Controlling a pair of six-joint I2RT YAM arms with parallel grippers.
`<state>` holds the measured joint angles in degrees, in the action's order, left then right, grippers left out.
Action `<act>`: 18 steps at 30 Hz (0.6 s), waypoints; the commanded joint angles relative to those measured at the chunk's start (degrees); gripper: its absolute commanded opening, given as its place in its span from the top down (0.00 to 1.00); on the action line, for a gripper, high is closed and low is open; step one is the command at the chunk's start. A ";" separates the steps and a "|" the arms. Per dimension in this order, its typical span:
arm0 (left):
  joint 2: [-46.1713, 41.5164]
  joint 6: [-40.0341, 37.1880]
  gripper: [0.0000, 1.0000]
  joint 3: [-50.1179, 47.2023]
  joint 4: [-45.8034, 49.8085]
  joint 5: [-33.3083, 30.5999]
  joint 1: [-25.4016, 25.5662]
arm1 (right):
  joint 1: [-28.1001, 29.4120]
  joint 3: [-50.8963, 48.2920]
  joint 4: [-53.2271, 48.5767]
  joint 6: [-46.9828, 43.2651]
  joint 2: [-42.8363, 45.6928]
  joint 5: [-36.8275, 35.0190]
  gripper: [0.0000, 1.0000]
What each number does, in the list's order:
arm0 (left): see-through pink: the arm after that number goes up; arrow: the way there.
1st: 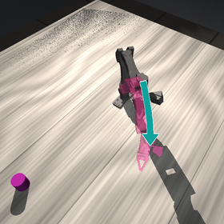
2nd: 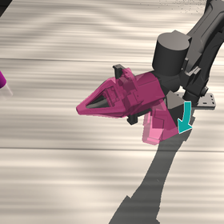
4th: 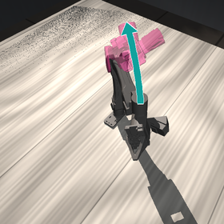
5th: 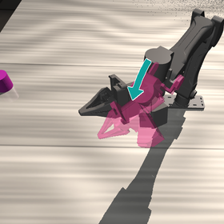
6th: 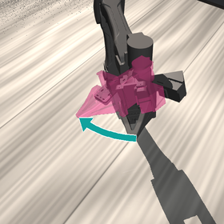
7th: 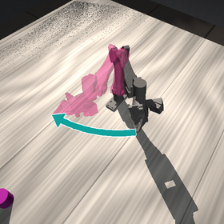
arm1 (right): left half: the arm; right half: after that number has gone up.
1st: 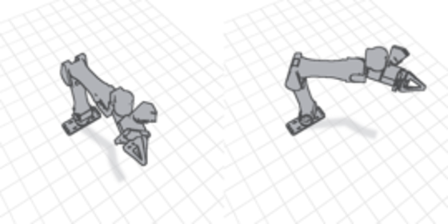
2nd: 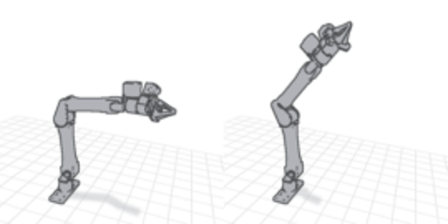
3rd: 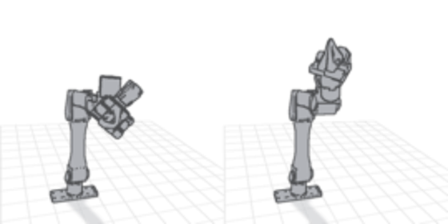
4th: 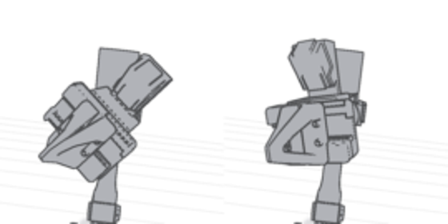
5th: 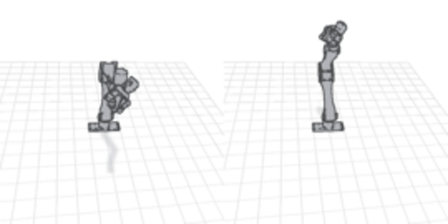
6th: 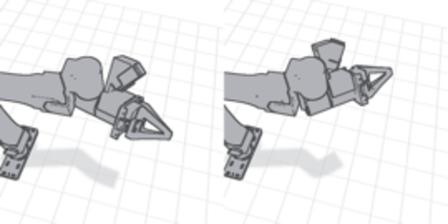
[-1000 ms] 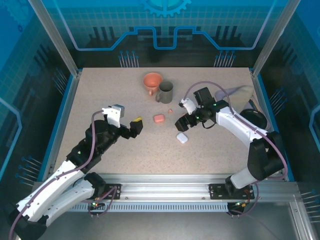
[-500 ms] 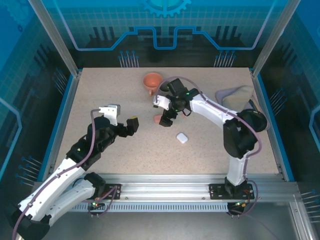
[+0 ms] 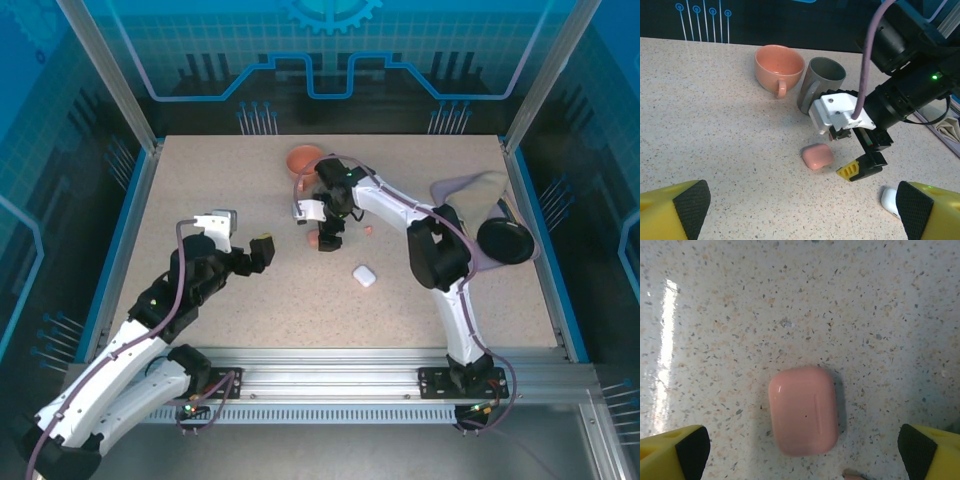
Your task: Insert the wireless bluetooth earbuds into the charging case
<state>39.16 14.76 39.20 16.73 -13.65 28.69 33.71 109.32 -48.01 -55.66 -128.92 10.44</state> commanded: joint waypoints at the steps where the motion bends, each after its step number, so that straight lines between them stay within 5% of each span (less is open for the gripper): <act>1: 0.42 -1.58 0.01 0.84 0.41 1.96 -0.72 | 0.55 3.98 -5.25 -2.13 -3.56 -1.68 0.02; 18: 2.44 -1.58 0.01 0.59 -1.26 3.98 -0.98 | 0.91 10.82 -9.55 0.46 -12.20 -4.19 0.17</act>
<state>41.65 13.56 39.20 16.45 -10.66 28.27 33.82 118.48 -55.59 -55.92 -139.00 6.57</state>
